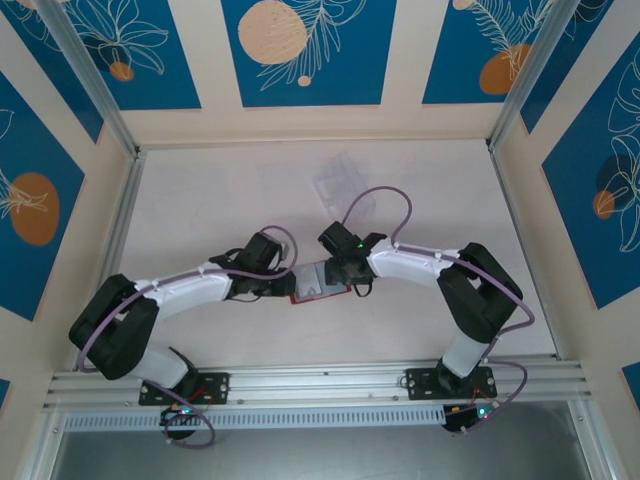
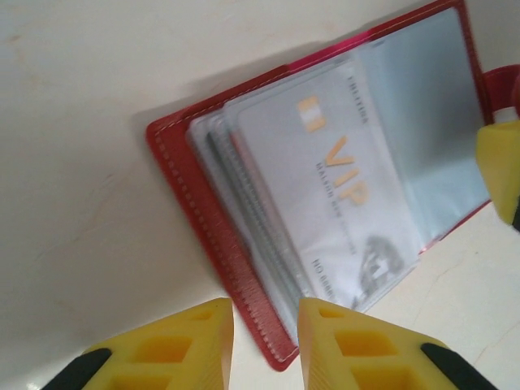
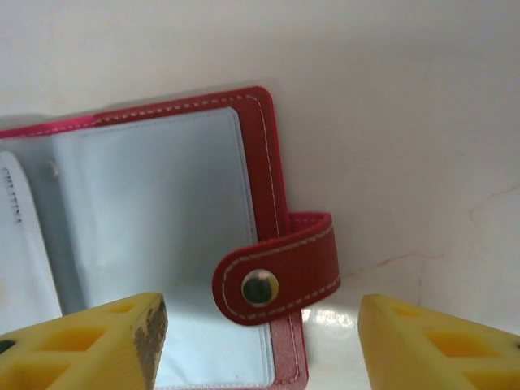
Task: Put the credit cards into the card holder
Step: Insert the credit card into the card slot, then close the card holder at the center of the table.
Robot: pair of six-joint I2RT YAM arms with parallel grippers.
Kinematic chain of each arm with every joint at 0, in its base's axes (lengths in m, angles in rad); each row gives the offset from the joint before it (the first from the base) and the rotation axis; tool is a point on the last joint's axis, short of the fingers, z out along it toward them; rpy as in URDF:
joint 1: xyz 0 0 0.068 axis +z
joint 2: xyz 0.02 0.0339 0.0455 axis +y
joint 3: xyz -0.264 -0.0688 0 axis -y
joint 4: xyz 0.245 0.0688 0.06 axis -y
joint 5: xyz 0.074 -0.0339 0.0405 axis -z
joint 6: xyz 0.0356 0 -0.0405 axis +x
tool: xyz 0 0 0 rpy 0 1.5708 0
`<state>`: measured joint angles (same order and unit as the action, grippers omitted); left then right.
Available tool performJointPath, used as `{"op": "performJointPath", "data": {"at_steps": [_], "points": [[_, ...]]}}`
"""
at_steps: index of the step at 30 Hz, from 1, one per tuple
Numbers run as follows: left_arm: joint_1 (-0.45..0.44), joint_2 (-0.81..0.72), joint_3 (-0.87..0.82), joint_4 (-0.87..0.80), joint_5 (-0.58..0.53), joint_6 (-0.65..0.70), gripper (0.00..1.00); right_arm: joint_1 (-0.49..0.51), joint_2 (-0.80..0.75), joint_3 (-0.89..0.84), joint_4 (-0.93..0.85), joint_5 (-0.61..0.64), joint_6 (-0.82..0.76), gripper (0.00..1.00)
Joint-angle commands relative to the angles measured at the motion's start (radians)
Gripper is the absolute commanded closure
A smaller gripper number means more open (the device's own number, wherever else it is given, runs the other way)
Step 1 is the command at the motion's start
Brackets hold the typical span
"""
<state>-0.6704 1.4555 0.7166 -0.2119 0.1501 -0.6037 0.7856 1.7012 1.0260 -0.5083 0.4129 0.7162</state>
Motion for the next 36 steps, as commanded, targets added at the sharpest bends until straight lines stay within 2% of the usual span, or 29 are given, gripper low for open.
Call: {"op": "performJointPath", "data": {"at_steps": [1,4,8,13,17,21,28,36], "points": [[0.015,-0.016,-0.03,-0.037,0.015,-0.004,0.76,0.009,0.019,0.036,-0.027,0.066,-0.011,0.39],[0.017,0.007,-0.037,-0.036,0.021,0.007,0.77,0.007,0.037,0.041,-0.024,0.085,-0.022,0.45],[0.016,0.03,-0.044,-0.026,0.026,0.016,0.78,0.005,0.05,0.051,-0.029,0.096,-0.039,0.61],[0.016,0.049,-0.05,-0.022,0.023,0.026,0.78,0.004,0.049,0.057,-0.048,0.118,-0.047,0.74],[0.01,0.084,-0.049,-0.012,0.03,0.038,0.78,0.006,0.019,0.054,-0.07,0.128,-0.049,0.89],[-0.011,0.136,-0.031,-0.001,0.04,0.044,0.79,-0.001,-0.025,0.042,-0.094,0.127,-0.05,0.99],[-0.065,0.206,0.022,0.029,0.04,0.032,0.8,-0.046,-0.143,-0.008,-0.088,0.063,-0.065,1.0],[-0.11,0.314,0.108,0.103,0.089,-0.017,0.8,-0.068,-0.234,-0.02,-0.02,-0.099,-0.087,1.0]]}}
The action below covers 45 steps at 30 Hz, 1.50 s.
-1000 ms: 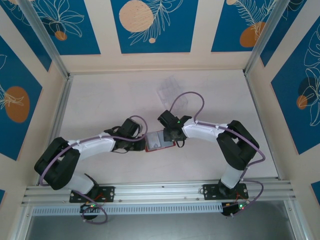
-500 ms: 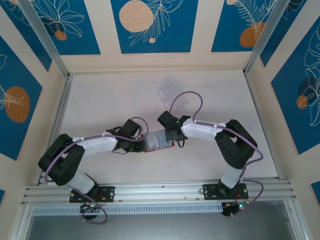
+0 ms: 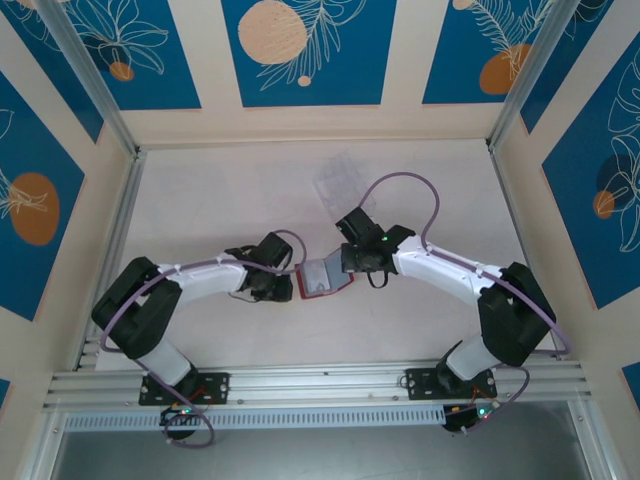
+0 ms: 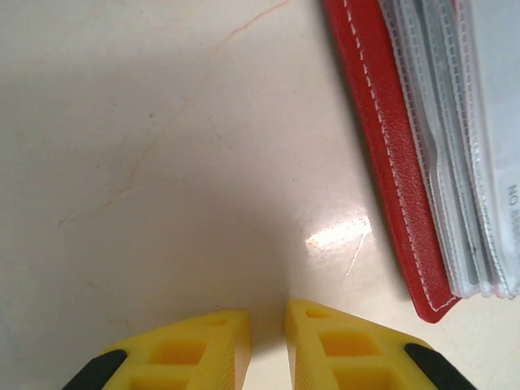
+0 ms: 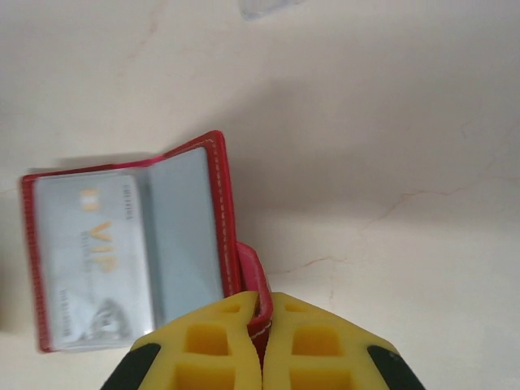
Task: Put the credit cards into the card holder
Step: Close the card holder at the center of the table.
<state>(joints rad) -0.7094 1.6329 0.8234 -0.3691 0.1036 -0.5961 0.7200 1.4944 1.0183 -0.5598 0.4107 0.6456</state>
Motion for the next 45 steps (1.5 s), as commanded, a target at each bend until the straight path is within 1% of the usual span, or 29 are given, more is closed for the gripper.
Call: {"op": "performJointPath", "data": {"at_steps": [1,5,8,11,13,17,21,24,26,27,28,29,30,33,35,40,42,43,44,45], "points": [[-0.07,0.14,0.002,0.276,0.146,-0.038,0.8,-0.002,-0.029,-0.01,0.045,-0.125,-0.014,1.0],[-0.047,0.083,-0.039,0.305,0.139,-0.079,0.8,0.004,-0.019,0.006,0.125,-0.261,0.013,1.0],[-0.025,0.012,-0.079,0.262,0.101,-0.084,0.8,0.024,0.015,0.039,0.166,-0.322,0.037,1.0],[-0.002,-0.071,-0.126,0.228,0.073,-0.084,0.79,0.052,0.068,0.079,0.194,-0.363,0.056,1.0],[0.012,-0.11,-0.148,0.201,0.059,-0.084,0.78,0.076,0.099,0.105,0.204,-0.367,0.064,1.0],[0.042,-0.179,-0.193,0.168,0.044,-0.081,0.78,0.107,0.157,0.143,0.243,-0.418,0.096,1.0],[0.1,-0.271,-0.221,0.055,-0.012,-0.092,0.78,0.133,0.206,0.158,0.284,-0.465,0.136,1.0],[0.159,-0.364,-0.25,-0.042,-0.056,-0.1,0.78,0.152,0.254,0.149,0.345,-0.513,0.176,1.0],[0.192,-0.437,-0.267,-0.086,-0.066,-0.102,0.77,0.162,0.299,0.145,0.388,-0.541,0.193,0.96],[0.202,-0.466,-0.268,-0.102,-0.07,-0.099,0.76,0.164,0.316,0.143,0.405,-0.554,0.199,0.93],[0.21,-0.494,-0.266,-0.118,-0.072,-0.093,0.75,0.165,0.334,0.14,0.423,-0.573,0.201,0.85],[0.215,-0.511,-0.261,-0.134,-0.075,-0.086,0.74,0.165,0.341,0.141,0.433,-0.588,0.197,0.76],[0.218,-0.521,-0.253,-0.146,-0.077,-0.081,0.74,0.164,0.34,0.144,0.434,-0.595,0.185,0.68],[0.223,-0.523,-0.23,-0.152,-0.065,-0.06,0.73,0.157,0.295,0.159,0.398,-0.618,0.132,0.52],[0.223,-0.503,-0.217,-0.134,-0.039,-0.045,0.73,0.134,0.244,0.156,0.368,-0.653,0.103,0.45],[0.224,-0.448,-0.17,-0.12,-0.013,-0.028,0.73,0.054,0.101,0.087,0.325,-0.746,0.064,0.33],[0.224,-0.444,-0.157,-0.12,-0.013,-0.024,0.73,0.031,0.066,0.065,0.297,-0.76,0.045,0.31],[0.223,-0.444,-0.148,-0.122,-0.012,-0.022,0.73,0.022,0.056,0.057,0.273,-0.742,0.035,0.31],[0.223,-0.443,-0.135,-0.129,-0.015,-0.016,0.73,0.012,0.057,0.048,0.254,-0.722,0.03,0.35],[0.223,-0.444,-0.126,-0.136,-0.018,-0.013,0.73,0.004,0.066,0.041,0.242,-0.708,0.029,0.4]]}}
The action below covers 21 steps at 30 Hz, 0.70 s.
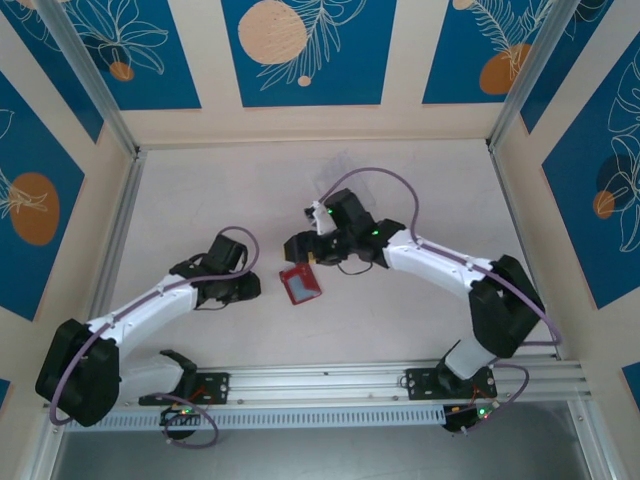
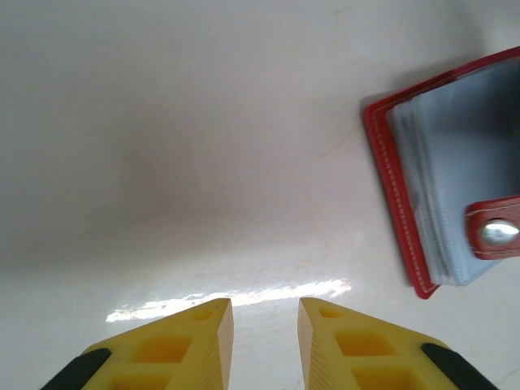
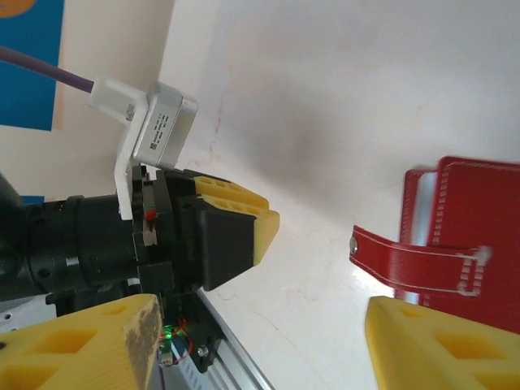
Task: Put the credit cards into the card holder
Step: Close the card holder at the center of the table, then turn over the card holder at the center of the table.
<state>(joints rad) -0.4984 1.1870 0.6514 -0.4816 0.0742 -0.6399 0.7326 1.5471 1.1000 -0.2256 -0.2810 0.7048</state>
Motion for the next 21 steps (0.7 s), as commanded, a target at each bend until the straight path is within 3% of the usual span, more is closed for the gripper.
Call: {"op": "performJointPath", "data": {"at_steps": [1,4,8,21], "points": [[0.012,0.005,0.06,-0.032,0.006,0.036,0.73,-0.013,0.032,-0.043,-0.099,-0.01,-0.031,0.5],[0.012,0.011,0.097,-0.052,0.006,0.05,0.73,-0.001,0.093,-0.049,-0.073,0.012,-0.021,0.8],[0.006,0.037,0.14,-0.055,0.04,0.063,0.73,0.01,0.175,-0.045,-0.057,0.052,0.007,0.98],[-0.081,0.291,0.232,0.039,0.092,0.062,0.76,0.062,0.363,-0.009,-0.024,0.05,0.033,0.98]]}}
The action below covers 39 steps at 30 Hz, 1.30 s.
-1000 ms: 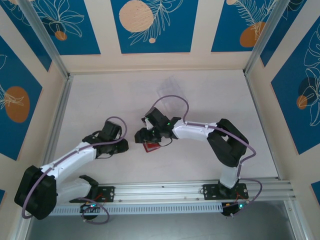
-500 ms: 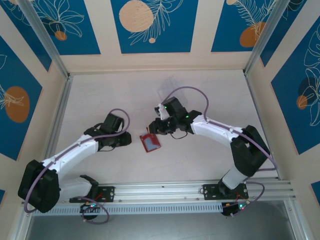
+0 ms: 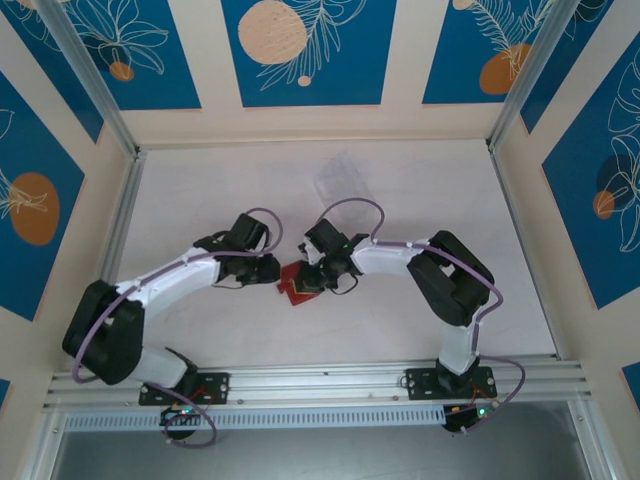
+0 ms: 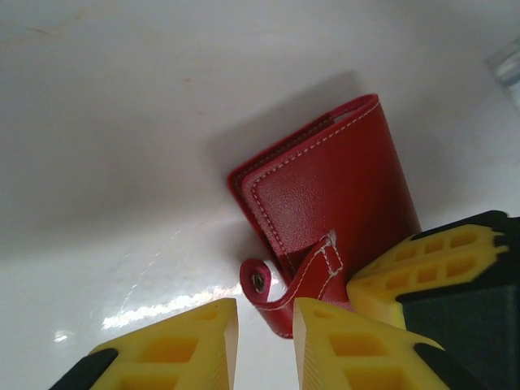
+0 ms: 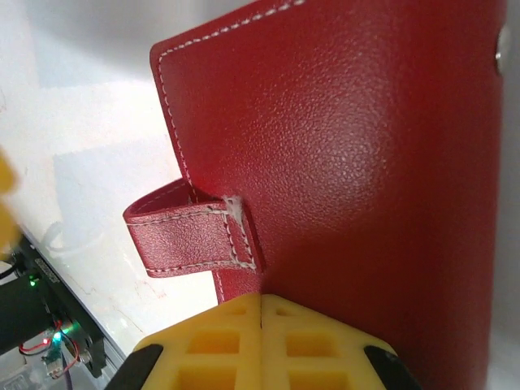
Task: Put the credit cards into the card holder
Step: Turn over the card holder at the center of the table.
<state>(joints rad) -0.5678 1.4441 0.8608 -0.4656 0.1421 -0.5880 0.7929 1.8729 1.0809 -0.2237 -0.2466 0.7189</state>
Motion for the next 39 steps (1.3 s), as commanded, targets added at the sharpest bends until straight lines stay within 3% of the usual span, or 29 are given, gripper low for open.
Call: {"op": "performJointPath", "data": {"at_steps": [1,15,24,29,35,39], "points": [[-0.014,0.051,0.024,0.03,0.024,0.01,0.76,0.0,0.038,0.01,-0.029,0.017,0.019,0.96],[-0.053,0.185,-0.018,0.056,-0.046,0.022,0.79,-0.037,-0.016,0.014,-0.066,-0.027,-0.01,0.8],[-0.056,0.2,-0.077,0.083,-0.067,0.02,0.79,-0.131,-0.127,-0.014,-0.115,-0.061,-0.081,0.52],[-0.06,0.2,-0.084,0.089,-0.068,0.017,0.8,-0.153,-0.068,0.016,-0.129,-0.086,-0.136,0.4],[-0.064,0.201,-0.091,0.093,-0.073,0.012,0.8,-0.12,0.016,0.041,-0.062,-0.178,-0.13,0.37],[-0.067,0.202,-0.095,0.096,-0.073,0.01,0.8,-0.102,0.054,0.041,-0.012,-0.227,-0.102,0.43]]}}
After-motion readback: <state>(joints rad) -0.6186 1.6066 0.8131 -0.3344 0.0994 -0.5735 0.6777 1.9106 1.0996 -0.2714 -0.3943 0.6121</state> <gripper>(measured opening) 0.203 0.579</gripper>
